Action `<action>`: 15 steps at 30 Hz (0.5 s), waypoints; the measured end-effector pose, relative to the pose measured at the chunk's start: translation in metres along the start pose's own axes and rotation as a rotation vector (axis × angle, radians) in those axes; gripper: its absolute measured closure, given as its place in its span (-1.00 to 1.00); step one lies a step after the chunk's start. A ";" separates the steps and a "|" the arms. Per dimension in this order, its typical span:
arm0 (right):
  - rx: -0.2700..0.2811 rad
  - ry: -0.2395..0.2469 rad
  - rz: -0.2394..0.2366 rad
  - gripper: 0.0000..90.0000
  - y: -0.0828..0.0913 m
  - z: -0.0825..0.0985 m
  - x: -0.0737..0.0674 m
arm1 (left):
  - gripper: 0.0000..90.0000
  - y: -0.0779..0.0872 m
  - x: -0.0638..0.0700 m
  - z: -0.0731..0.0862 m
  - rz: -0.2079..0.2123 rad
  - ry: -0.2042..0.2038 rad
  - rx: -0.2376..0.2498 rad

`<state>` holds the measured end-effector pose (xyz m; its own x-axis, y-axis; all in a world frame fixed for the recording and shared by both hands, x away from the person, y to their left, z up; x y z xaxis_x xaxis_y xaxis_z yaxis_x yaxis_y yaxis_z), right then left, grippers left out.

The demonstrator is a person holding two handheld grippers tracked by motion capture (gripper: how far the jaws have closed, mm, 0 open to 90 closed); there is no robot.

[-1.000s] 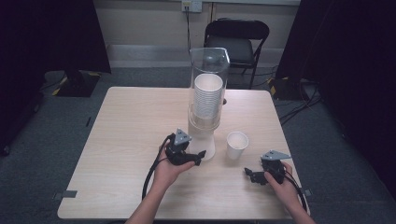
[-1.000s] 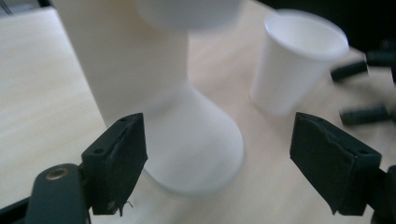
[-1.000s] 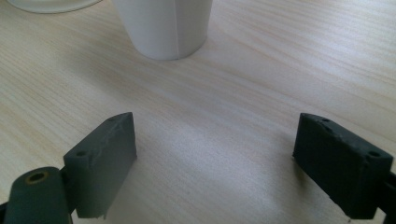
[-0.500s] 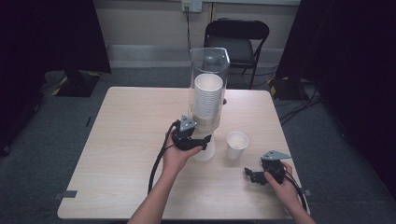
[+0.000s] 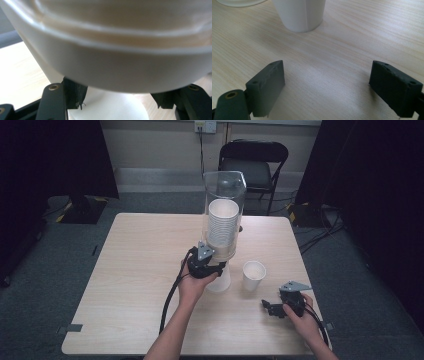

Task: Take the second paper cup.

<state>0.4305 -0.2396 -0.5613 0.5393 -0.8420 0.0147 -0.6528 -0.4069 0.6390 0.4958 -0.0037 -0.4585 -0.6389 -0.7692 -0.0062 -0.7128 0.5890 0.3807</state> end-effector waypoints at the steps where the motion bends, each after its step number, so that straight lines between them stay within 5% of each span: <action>1: 0.000 -0.001 0.001 -0.73 0.000 0.000 0.000 | -0.15 0.000 0.000 0.001 0.000 0.001 0.006; 4: 0.000 0.000 0.000 -0.73 0.000 0.000 0.000 | -0.14 -0.001 0.001 0.004 0.006 0.036 0.014; 5: 0.000 0.000 0.000 -0.73 0.000 0.000 0.000 | -0.11 -0.002 0.003 0.014 0.039 0.028 -0.087; 6: 0.000 0.000 0.000 -0.73 0.000 0.000 0.000 | 0.74 -0.006 -0.001 0.040 -0.012 -0.074 -0.210; 7: 0.000 -0.001 -0.001 -0.73 0.000 0.000 0.000 | 0.96 -0.010 -0.003 0.074 -0.016 -0.074 -0.332; 8: -0.001 0.000 -0.001 -0.73 0.000 0.000 0.000 | 0.96 -0.012 -0.002 0.090 -0.004 0.032 -0.239; 9: 0.000 0.000 0.000 -0.73 0.000 0.000 0.000 | 0.88 -0.010 -0.001 0.092 0.008 0.074 -0.158; 11: -0.002 -0.003 0.002 -0.73 0.000 0.000 0.000 | 0.46 -0.007 0.005 0.087 0.029 0.048 -0.151; 13: -0.002 -0.003 0.002 -0.73 0.000 0.000 0.000 | 0.10 0.001 -0.001 0.069 -0.018 0.030 -0.113; 15: -0.001 0.000 0.000 -0.73 0.000 0.000 0.000 | -0.24 0.009 -0.004 0.049 -0.020 0.016 -0.078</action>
Point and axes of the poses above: each handheld gripper's, and its own axes: y roughly backward along the jaws, z roughly out of its underside, x roughly to its right, the point moved 9 cm from there along -y, roughly forward along the jaws, and after that the axes turned 3 degrees about x, right-handed, at the moved point
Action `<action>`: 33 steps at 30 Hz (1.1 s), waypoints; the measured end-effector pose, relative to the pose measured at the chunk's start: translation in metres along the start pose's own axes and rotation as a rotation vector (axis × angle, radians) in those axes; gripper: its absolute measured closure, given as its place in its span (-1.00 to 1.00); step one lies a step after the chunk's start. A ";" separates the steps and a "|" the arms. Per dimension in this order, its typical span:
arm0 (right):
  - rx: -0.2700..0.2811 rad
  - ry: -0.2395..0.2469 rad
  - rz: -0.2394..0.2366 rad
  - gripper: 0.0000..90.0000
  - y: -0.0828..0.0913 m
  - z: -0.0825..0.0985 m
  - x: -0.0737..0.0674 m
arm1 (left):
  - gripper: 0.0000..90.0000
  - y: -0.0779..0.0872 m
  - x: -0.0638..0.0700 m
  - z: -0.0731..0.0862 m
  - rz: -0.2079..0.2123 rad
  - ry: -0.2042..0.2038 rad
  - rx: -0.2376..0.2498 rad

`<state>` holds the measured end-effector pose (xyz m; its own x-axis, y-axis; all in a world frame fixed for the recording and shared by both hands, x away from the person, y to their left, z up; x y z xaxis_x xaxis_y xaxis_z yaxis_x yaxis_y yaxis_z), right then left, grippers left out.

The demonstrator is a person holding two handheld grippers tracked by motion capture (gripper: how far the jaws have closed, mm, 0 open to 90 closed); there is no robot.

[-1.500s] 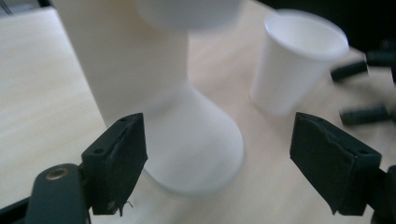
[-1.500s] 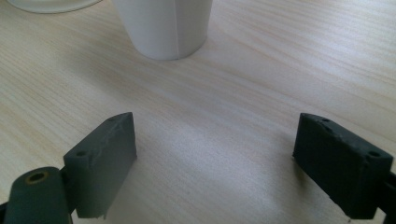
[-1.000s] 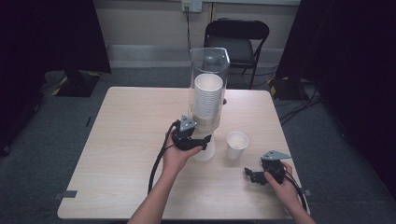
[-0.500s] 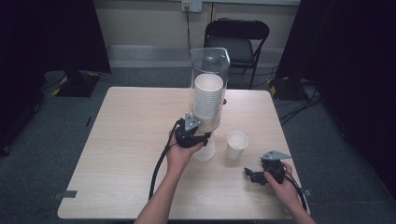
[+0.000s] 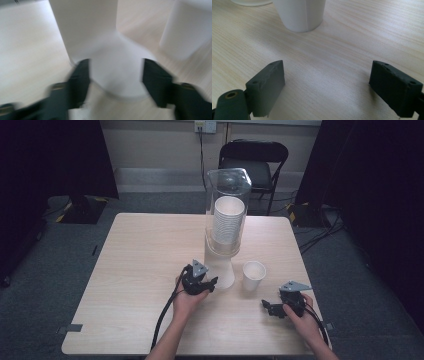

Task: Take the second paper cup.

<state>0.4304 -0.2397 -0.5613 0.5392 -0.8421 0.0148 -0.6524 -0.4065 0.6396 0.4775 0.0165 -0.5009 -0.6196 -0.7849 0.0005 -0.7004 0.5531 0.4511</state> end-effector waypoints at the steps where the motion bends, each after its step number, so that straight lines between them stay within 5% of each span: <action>1: -0.001 -0.001 -0.002 -0.74 0.000 0.000 0.000 | -0.30 0.003 -0.002 -0.011 -0.015 -0.003 0.019; 5: -0.001 0.003 -0.001 -0.74 -0.001 0.000 0.000 | -0.51 0.003 0.005 -0.038 0.035 0.041 0.086; 7: -0.003 0.003 -0.001 -0.74 -0.001 0.000 0.000 | -0.52 0.001 0.006 -0.047 0.015 0.010 0.091; 9: -0.002 0.003 -0.001 -0.74 -0.001 0.000 0.000 | -0.56 -0.003 0.009 -0.056 0.015 0.023 0.127; 12: -0.001 0.002 -0.002 -0.75 -0.001 -0.001 0.000 | -0.54 -0.012 0.010 -0.061 -0.006 -0.005 0.110; 18: -0.002 0.003 -0.001 -0.74 -0.001 0.000 0.000 | -0.51 -0.023 0.009 -0.070 -0.048 0.016 0.168; 26: -0.002 0.004 -0.001 -0.74 -0.001 0.000 0.000 | -0.22 -0.028 0.009 -0.069 -0.046 0.000 0.169; 33: -0.001 0.002 -0.001 -0.74 -0.001 0.000 0.000 | -0.20 -0.019 0.010 -0.069 0.009 -0.002 0.088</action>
Point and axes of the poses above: each handheld gripper's, and its own axes: y roughly backward along the jaws, z roughly out of its underside, x roughly to its right, the point moved 9 cm from there along -y, roughly forward along the jaws, and after that the axes turned 3 degrees about x, right-handed, at the moved point
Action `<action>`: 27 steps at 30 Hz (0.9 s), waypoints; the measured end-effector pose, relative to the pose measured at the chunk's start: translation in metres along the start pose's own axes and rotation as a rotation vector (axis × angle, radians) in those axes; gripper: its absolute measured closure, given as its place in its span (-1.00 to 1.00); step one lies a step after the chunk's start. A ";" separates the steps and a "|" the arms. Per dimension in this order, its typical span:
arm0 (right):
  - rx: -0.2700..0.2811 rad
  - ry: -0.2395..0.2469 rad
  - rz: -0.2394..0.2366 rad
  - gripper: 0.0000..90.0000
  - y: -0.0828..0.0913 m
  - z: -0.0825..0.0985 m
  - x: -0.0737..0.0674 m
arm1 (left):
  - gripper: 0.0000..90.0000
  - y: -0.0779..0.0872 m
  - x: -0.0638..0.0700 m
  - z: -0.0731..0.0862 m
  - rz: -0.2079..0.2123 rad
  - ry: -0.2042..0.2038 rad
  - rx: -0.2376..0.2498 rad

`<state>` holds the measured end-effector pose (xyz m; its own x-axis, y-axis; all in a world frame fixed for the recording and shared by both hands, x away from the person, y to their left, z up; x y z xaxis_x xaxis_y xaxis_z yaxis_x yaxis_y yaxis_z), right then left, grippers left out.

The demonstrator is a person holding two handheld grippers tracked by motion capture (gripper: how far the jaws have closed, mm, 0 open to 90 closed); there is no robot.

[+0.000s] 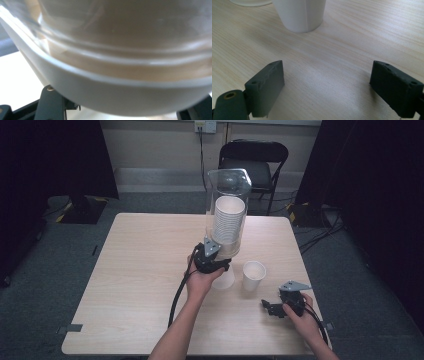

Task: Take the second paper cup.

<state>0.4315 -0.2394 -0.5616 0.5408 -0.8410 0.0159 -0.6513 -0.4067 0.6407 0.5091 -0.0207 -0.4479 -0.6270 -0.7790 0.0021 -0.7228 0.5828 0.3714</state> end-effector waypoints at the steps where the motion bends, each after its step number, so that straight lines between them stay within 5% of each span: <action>1: -0.001 0.003 0.001 -0.74 0.000 0.000 0.000 | -0.20 0.002 0.001 0.000 0.011 0.000 -0.012; 13: 0.000 -0.002 0.000 -0.74 0.000 0.000 0.000 | -0.20 0.030 0.001 0.012 0.069 -0.029 -0.012; 20: -0.002 -0.004 0.002 -0.74 0.000 0.000 0.000 | -0.19 0.029 0.005 0.018 0.053 -0.007 0.078; 27: -0.002 -0.007 0.008 -0.74 0.000 0.000 0.000 | -0.19 0.026 0.007 0.021 0.020 -0.025 0.095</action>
Point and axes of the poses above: each handheld gripper's, and its own axes: y roughly backward along the jaws, z roughly out of its underside, x roughly to its right, the point moved 9 cm from there along -y, roughly forward along the jaws, and after that the axes turned 3 degrees about x, right-handed, at the moved point
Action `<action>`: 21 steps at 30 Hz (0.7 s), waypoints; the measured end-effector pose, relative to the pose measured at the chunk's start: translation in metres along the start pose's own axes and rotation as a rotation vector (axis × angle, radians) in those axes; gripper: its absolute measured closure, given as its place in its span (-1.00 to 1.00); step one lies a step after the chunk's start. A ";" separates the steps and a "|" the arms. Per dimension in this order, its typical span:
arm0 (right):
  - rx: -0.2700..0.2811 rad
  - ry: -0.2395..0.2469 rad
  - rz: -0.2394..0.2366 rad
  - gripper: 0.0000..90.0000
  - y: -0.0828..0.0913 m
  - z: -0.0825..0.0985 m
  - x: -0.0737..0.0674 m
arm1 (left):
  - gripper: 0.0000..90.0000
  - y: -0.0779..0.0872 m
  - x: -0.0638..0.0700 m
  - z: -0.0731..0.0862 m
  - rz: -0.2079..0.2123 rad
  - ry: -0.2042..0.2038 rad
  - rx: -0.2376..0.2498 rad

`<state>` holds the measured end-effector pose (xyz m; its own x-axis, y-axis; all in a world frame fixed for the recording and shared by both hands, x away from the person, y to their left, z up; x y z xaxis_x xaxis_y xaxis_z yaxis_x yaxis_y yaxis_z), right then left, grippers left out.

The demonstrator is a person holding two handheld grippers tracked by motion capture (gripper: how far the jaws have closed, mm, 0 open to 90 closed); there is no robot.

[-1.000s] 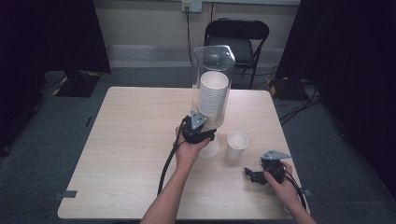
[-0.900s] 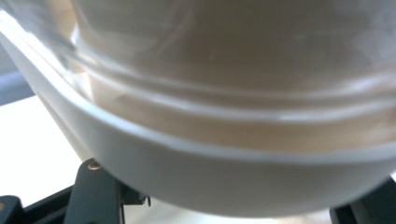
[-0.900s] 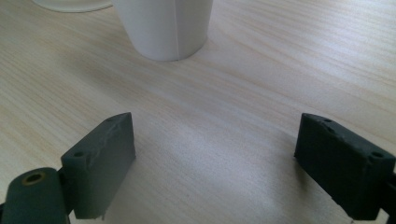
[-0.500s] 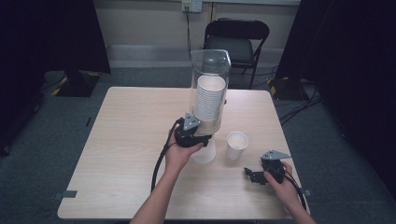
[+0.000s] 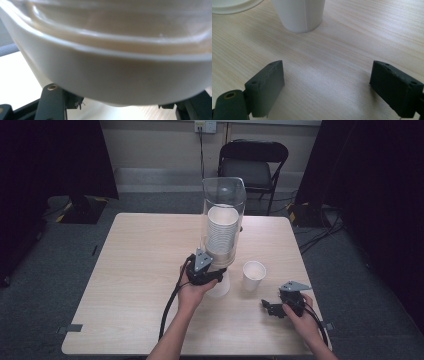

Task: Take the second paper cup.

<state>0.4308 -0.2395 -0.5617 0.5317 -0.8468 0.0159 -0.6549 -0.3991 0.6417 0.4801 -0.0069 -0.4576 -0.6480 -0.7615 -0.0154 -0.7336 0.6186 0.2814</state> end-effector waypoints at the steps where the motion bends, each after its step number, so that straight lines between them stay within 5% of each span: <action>1: 0.000 0.000 0.000 -0.74 0.000 0.000 0.000 | -0.19 0.001 -0.001 0.001 -0.006 -0.003 -0.008; 13: 0.000 0.001 -0.002 -0.75 0.000 0.000 0.000 | -0.18 -0.004 0.000 0.007 -0.048 0.006 0.028; 21: 0.000 0.001 -0.002 -0.75 0.000 0.000 0.000 | -0.21 0.000 0.001 0.003 -0.033 0.014 -0.023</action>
<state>0.4310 -0.2393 -0.5616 0.5335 -0.8457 0.0151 -0.6538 -0.4010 0.6417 0.4790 -0.0071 -0.4607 -0.6204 -0.7842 -0.0120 -0.7497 0.5885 0.3027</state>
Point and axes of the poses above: each handheld gripper's, and its own axes: y roughly backward along the jaws, z roughly out of its underside, x roughly to its right, the point moved 9 cm from there along -y, roughly forward along the jaws, and after that the axes turned 3 degrees about x, right-handed, at the moved point
